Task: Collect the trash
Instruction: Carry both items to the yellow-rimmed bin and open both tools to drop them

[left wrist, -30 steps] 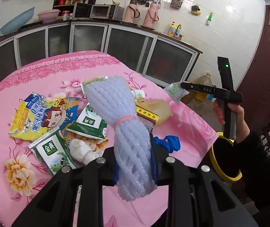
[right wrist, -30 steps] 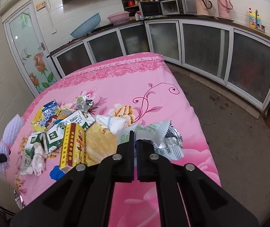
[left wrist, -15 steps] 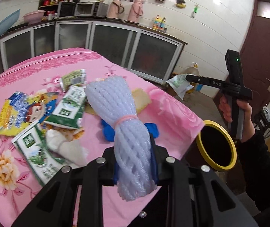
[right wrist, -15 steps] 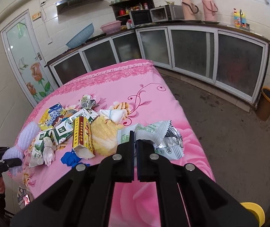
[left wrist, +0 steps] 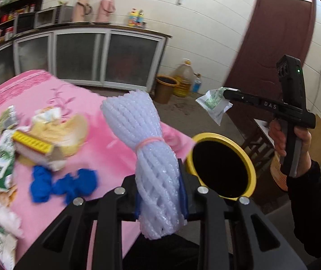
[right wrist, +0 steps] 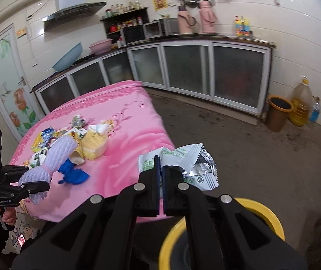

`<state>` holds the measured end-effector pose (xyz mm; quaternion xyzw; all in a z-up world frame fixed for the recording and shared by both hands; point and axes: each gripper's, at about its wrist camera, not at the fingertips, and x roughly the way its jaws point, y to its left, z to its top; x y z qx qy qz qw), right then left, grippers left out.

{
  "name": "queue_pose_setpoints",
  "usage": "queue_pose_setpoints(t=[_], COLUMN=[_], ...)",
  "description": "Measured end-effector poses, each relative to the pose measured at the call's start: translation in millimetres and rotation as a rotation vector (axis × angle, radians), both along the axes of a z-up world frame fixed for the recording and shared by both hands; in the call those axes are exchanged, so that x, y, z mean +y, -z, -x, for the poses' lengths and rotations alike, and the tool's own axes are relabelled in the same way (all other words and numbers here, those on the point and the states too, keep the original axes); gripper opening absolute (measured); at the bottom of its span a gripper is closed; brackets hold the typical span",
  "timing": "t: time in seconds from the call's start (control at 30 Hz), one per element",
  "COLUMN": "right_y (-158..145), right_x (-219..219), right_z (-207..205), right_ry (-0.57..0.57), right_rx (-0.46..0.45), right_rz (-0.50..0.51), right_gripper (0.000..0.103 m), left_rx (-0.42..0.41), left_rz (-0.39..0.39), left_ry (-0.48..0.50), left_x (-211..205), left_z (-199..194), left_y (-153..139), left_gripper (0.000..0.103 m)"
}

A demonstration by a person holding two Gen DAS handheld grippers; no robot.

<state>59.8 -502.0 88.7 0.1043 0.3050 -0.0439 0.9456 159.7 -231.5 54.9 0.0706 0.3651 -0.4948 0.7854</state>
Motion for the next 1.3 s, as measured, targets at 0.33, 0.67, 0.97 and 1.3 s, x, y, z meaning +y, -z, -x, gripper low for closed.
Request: queue_pose_setpoints(t=[0.33,0.67,0.97,1.3], right_y=[34.1,69.4,98.7,113.1], right_x=[-36.0,-57.8,-69.5,-81.9], right_z=[76.3,103.8,106.0,108.8], right_ry=[0.156,0.237,0.269,0.337], right_rx=[0.056,0.135,0.200,0.279], right_rz=[0.004,-0.041,-0.088,-0.103], right_gripper=[0.001,0.001,0.002,0.003], left_rx=[-0.002,0.036,0.089,0.107], left_rz=[-0.054,-0.153,-0.167,-0.118], left_ry=[0.230,0.358,0.372,0.328], left_x=[-119.9,-208.8,-231.1,-233.1], left_z=[32.8,48.6,47.5,45.1], left_y=[21.3,64.0,88.0,90.2], left_gripper=[0.024,0.024,0.025,0.090])
